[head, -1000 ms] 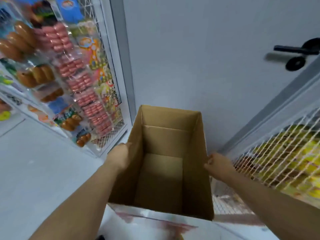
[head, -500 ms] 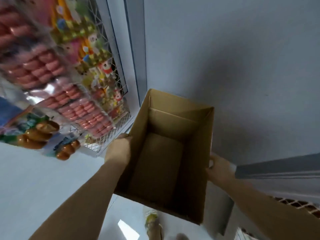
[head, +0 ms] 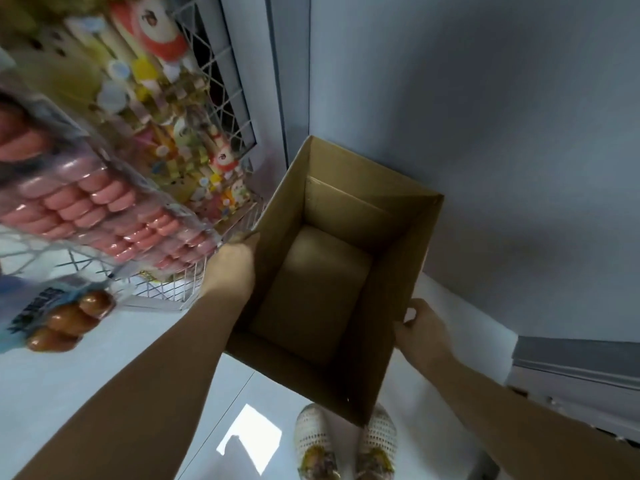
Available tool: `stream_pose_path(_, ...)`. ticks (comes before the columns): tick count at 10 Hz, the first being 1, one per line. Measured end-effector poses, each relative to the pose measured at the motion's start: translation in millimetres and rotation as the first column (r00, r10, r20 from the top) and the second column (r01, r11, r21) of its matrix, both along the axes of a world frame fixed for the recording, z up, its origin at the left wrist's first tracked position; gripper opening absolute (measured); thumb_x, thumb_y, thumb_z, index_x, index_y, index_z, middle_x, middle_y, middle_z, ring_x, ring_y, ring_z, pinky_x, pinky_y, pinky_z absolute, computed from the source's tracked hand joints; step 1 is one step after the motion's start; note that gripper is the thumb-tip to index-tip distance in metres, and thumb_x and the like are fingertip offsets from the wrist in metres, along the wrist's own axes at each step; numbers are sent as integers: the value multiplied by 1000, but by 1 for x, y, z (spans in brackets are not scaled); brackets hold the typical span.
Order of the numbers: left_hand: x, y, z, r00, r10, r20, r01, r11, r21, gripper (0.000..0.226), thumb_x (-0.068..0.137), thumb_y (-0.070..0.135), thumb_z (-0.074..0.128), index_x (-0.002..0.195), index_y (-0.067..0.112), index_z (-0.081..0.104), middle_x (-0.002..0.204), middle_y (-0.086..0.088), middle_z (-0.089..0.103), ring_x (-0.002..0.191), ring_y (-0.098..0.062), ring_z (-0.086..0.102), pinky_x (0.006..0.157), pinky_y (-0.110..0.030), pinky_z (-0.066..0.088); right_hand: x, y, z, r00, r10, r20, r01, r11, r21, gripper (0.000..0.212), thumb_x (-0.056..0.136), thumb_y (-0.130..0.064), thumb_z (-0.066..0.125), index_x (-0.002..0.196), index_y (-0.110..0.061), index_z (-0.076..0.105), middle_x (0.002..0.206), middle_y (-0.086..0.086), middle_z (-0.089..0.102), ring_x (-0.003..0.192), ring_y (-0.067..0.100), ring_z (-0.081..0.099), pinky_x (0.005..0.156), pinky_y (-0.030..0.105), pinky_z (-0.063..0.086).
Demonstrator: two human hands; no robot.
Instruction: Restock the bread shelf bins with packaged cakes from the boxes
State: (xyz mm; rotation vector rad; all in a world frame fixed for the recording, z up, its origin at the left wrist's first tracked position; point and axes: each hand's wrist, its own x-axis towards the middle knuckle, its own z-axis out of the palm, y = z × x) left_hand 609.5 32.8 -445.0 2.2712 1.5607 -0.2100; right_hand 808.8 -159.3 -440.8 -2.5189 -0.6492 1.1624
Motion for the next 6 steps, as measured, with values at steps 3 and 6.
stream_pose_path(3,5,18,-17,991,-46,124,35,996,88,62,90,-9,45,146,18,39,158,-4,20,139,-28,33,112,-38,34,-9,44,-12,961,-182,-207,198,978,58,44,91,-10,61,131,-11,41,102,13,64,78,25,69,62,24,58)
stream_pose_path(6,31,-9,51,966,-29,259,32,999,-7,48,93,-3,46,133,22,54,139,-3,48,118,-27,55,96,-44,48,25,51,48,921,33,-387,-43,999,-18,50,94,-8,54,142,-14,39,126,18,58,109,35,62,91,42,51)
